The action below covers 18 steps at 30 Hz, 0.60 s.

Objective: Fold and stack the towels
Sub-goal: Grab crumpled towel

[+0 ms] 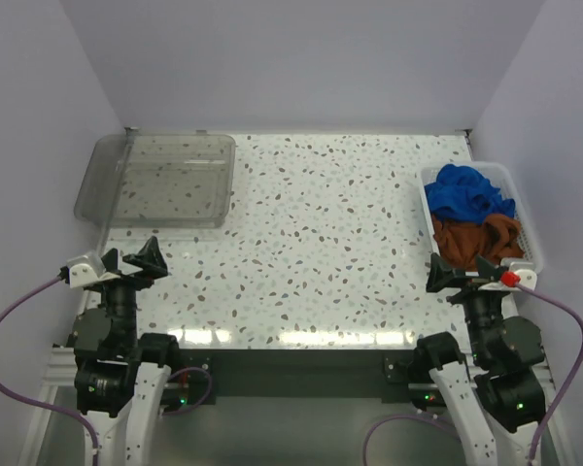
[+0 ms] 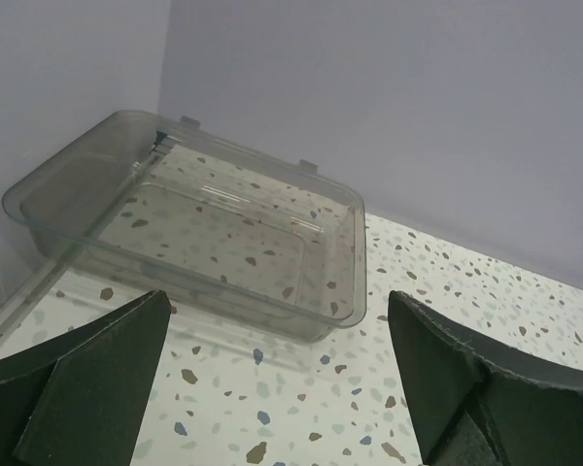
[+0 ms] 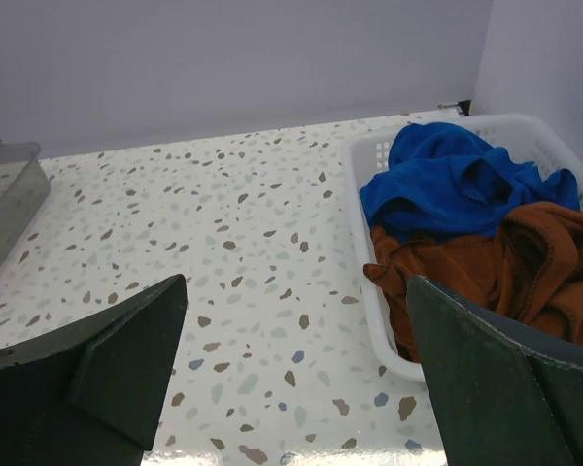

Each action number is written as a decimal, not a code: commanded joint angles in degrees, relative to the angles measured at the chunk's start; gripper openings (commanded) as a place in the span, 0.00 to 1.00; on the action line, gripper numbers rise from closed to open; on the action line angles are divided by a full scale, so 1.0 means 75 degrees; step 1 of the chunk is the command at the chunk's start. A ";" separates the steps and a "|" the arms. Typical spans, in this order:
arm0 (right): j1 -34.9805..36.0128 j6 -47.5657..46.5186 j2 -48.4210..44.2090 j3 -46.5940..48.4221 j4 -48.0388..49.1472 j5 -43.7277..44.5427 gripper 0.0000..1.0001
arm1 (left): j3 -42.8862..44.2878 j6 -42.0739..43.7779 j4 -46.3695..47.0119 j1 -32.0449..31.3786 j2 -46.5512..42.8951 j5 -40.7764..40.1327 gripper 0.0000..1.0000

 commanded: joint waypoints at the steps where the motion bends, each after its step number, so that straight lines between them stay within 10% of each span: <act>1: 0.0015 0.0054 -0.0241 0.0218 0.0005 0.0188 0.99 | 0.0114 -0.0036 0.0179 0.0025 -0.1100 0.0113 1.00; 10: 0.0015 0.0195 0.0612 0.0779 -0.0171 0.0657 0.99 | 0.0324 -0.0364 0.0226 0.0025 -0.0458 -0.0121 1.00; 18: 0.0015 0.1281 0.4696 0.2699 -0.0510 0.1510 0.99 | 0.0466 -0.0446 0.0026 0.0025 0.1557 0.1480 1.00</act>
